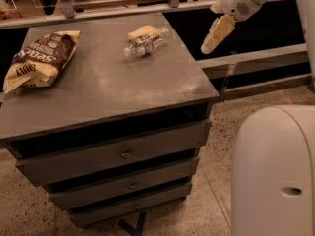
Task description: Move water bottle near brown chip bag
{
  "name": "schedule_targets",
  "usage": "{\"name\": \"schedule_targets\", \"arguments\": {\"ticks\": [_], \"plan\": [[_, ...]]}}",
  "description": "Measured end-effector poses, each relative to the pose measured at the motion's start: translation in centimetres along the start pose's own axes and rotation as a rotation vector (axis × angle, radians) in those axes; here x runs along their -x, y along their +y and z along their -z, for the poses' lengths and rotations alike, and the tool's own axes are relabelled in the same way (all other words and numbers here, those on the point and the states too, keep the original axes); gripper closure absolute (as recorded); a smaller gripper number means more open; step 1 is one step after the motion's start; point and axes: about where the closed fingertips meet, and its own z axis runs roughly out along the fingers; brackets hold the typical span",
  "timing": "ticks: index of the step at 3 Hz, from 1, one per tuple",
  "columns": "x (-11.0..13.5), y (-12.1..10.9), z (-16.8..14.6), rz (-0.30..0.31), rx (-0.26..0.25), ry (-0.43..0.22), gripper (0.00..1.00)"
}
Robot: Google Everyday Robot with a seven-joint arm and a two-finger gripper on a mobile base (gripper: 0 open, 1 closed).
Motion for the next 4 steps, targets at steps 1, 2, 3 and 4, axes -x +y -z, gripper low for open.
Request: {"name": "schedule_targets", "arguments": {"ticks": [1,2,3,4], "plan": [[0.9,-1.1,-1.5,0.074,-0.005,-0.014,0.00],[2.6,-0.8,-3.6,0.189,0.032,-0.005,0.00],[4.4,0.4,-6.3,0.328,0.104,0.037,0.00],[5.5,0.5,-7.8,0.403,0.120,0.065,0.00]]}}
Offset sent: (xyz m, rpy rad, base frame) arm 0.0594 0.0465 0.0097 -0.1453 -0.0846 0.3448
